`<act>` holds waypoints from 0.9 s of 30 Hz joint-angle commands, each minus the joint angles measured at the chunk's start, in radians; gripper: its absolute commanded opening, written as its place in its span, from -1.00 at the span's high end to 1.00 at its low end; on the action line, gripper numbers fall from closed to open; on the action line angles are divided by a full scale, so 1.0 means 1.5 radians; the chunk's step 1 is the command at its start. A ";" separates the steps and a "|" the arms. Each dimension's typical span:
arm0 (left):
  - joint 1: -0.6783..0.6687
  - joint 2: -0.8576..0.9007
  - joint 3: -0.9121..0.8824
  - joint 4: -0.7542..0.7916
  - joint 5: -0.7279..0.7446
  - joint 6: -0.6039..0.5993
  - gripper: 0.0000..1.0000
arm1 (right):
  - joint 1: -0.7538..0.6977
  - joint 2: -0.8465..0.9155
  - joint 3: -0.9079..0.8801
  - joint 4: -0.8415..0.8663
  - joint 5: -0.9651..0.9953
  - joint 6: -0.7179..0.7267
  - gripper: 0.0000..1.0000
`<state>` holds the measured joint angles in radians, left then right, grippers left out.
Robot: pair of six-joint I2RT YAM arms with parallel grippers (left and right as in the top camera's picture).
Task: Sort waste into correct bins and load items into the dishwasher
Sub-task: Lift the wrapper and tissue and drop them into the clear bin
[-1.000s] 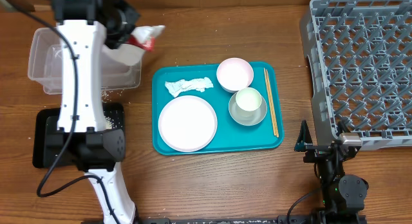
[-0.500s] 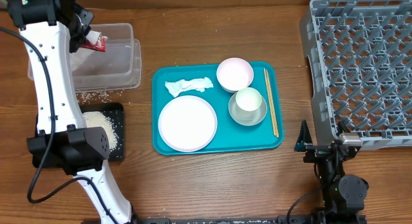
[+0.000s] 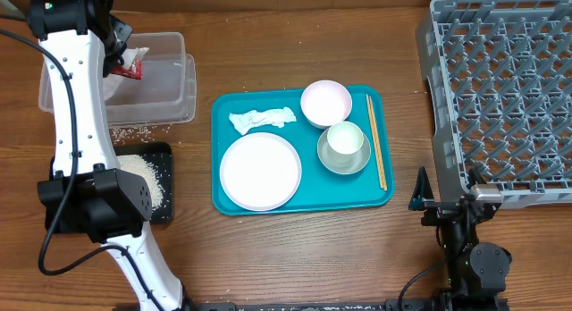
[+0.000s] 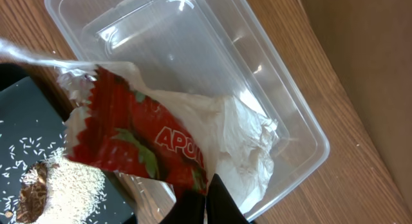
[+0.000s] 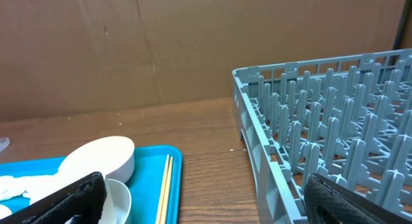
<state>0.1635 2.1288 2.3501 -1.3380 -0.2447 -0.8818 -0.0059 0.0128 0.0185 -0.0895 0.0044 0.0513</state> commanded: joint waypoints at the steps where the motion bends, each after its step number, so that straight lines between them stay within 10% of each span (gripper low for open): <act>1: 0.000 0.011 -0.010 0.003 -0.019 0.010 0.92 | -0.002 -0.007 -0.007 0.004 0.001 -0.004 -1.00; 20: 0.013 0.058 -0.010 0.024 -0.009 0.083 0.34 | -0.002 -0.007 -0.007 0.004 0.001 -0.004 -1.00; 27: 0.013 0.045 -0.010 -0.028 0.225 0.153 0.34 | -0.002 -0.007 -0.007 0.004 0.001 -0.004 -1.00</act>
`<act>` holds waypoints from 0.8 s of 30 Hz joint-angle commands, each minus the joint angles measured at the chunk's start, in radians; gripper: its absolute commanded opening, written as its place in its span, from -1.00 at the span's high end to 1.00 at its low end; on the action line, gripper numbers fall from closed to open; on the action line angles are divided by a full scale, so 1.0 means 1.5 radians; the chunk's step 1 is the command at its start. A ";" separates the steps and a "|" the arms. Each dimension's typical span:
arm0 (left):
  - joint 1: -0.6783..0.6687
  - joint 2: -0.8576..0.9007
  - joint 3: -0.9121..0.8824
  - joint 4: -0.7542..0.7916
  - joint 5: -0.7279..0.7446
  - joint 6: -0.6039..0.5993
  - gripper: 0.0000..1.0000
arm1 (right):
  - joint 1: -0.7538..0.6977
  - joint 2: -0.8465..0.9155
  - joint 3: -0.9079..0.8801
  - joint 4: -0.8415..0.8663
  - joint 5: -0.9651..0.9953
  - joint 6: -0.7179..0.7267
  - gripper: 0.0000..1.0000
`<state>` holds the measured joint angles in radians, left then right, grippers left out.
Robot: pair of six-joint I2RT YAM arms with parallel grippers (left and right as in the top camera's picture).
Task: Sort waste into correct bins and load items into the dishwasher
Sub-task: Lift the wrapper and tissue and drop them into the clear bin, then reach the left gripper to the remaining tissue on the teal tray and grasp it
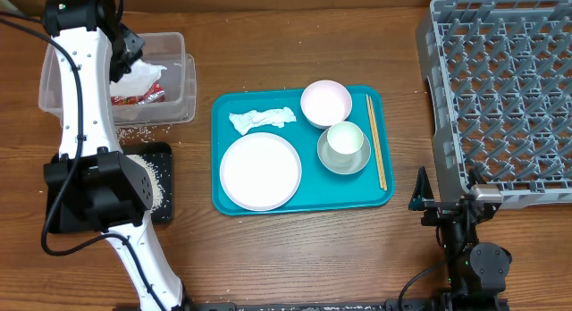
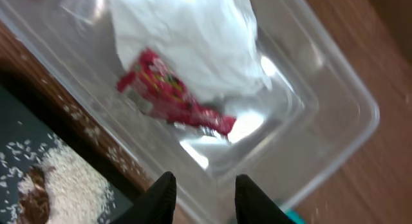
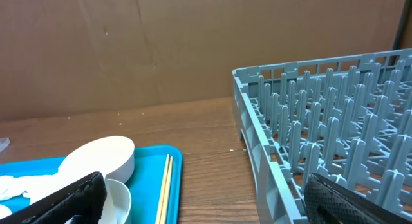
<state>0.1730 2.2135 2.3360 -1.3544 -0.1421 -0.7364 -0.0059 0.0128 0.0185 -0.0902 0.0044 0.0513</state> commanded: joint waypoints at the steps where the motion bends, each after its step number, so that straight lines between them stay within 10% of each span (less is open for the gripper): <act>1: 0.006 -0.012 -0.001 -0.021 0.198 0.068 0.37 | -0.002 -0.007 -0.007 0.004 0.001 -0.004 -1.00; 9: -0.055 -0.012 -0.001 -0.070 0.416 0.224 0.37 | -0.002 -0.007 -0.007 0.004 0.001 -0.004 -1.00; 24: -0.300 -0.006 -0.039 -0.109 0.019 0.035 0.21 | -0.002 -0.007 -0.007 0.004 0.001 -0.004 -1.00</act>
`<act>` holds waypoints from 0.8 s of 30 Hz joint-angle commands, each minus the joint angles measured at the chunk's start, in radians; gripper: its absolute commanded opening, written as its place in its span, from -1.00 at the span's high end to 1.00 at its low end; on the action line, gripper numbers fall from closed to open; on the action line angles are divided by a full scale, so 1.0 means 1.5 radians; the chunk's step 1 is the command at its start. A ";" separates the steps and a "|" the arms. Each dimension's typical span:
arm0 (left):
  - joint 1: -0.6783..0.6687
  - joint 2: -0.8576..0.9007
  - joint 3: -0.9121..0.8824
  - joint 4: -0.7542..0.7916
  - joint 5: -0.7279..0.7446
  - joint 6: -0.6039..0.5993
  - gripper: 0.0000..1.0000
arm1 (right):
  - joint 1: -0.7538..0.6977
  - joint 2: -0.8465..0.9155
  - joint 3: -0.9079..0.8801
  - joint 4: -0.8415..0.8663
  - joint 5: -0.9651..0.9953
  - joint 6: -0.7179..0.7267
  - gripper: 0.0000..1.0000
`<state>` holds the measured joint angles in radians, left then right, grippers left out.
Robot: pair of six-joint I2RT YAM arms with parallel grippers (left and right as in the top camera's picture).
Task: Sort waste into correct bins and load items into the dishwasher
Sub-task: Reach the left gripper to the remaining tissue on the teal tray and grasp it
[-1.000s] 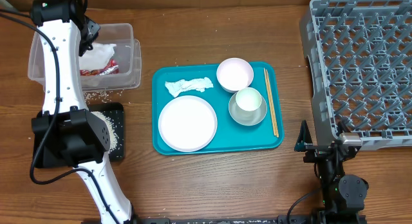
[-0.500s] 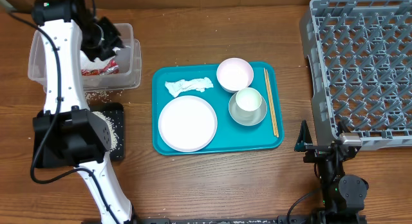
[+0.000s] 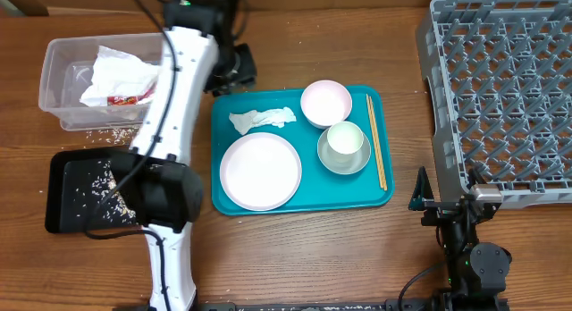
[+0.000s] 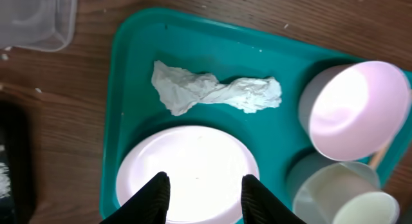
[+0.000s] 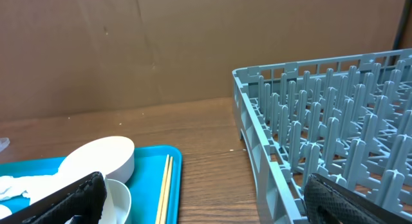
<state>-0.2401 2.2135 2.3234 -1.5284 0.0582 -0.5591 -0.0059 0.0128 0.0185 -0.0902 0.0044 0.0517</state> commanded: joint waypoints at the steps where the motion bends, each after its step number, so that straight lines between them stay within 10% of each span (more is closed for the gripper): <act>1: -0.034 -0.006 -0.046 0.018 -0.121 -0.099 0.22 | -0.002 -0.007 -0.007 0.004 0.001 -0.004 -1.00; 24: -0.073 -0.006 -0.379 0.374 -0.147 -0.196 0.16 | -0.002 -0.007 -0.007 0.004 0.001 -0.004 -1.00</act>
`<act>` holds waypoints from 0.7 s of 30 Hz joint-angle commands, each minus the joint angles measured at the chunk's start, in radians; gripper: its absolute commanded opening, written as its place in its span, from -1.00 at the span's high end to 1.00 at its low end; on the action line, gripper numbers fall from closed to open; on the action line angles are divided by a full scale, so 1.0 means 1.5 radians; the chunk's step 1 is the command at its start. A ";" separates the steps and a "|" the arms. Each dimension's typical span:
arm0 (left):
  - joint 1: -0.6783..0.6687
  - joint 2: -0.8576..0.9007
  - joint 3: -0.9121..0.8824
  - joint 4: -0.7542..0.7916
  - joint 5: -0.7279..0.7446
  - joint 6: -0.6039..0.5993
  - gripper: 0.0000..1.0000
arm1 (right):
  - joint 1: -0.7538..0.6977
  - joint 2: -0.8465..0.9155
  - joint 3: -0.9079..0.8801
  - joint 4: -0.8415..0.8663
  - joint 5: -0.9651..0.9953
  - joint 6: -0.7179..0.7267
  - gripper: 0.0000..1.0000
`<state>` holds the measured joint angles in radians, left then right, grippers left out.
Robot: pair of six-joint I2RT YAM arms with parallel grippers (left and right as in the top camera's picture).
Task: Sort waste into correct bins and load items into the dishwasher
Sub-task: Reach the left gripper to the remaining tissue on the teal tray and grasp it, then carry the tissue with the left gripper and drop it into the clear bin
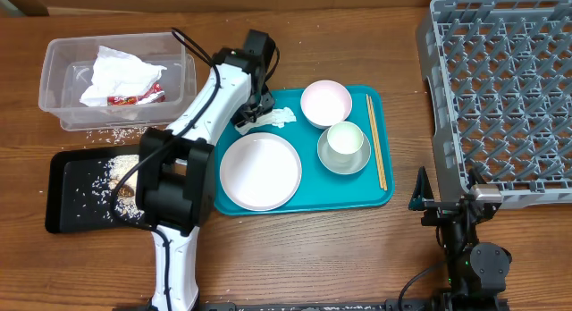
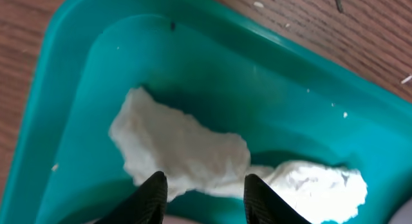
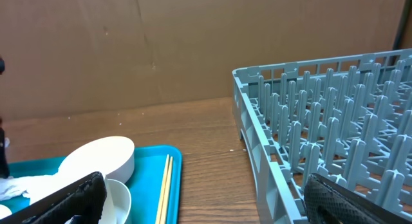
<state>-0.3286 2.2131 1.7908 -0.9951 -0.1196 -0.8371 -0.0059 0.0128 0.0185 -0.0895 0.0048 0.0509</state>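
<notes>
A crumpled white napkin lies at the back left of the teal tray. My left gripper hangs low right over it, open. In the left wrist view the napkin fills the space just ahead of the gripper, with one black fingertip on either side of its near edge. The tray also carries a white plate, a pink bowl, a cup inside a small bowl and chopsticks. My right gripper rests open near the grey dish rack.
A clear bin at the back left holds white paper and a red wrapper. In front of it sits a black tray with spilled rice. Loose rice grains lie on the wood between them.
My left gripper was higher over the tray's left half, with plate and bowls in its view. It is now low over the napkin and remains open. The right arm is unmoved.
My left gripper held the red wrapper over the clear bin. Then the wrapper lay in the bin on the white paper and the gripper was open. Then it was above the teal tray, and now it is close over the napkin.
</notes>
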 commanded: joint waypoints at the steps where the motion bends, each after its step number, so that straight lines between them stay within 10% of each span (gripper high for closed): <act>1: -0.017 -0.006 -0.037 0.037 -0.034 -0.007 0.15 | -0.002 -0.007 -0.007 0.004 0.001 -0.004 -1.00; 8: -0.030 -0.006 -0.087 0.092 -0.051 0.005 0.16 | -0.002 -0.007 -0.007 0.004 0.001 -0.004 -1.00; 13: -0.031 -0.006 -0.087 0.095 -0.055 0.005 0.92 | -0.002 -0.007 -0.007 0.004 0.001 -0.004 -1.00; 21: -0.030 -0.016 0.041 -0.021 -0.055 0.025 0.92 | -0.002 -0.007 -0.007 0.004 0.001 -0.004 -1.00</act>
<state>-0.3733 2.2131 1.7267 -0.9817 -0.1761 -0.8200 -0.0059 0.0128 0.0185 -0.0902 0.0044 0.0513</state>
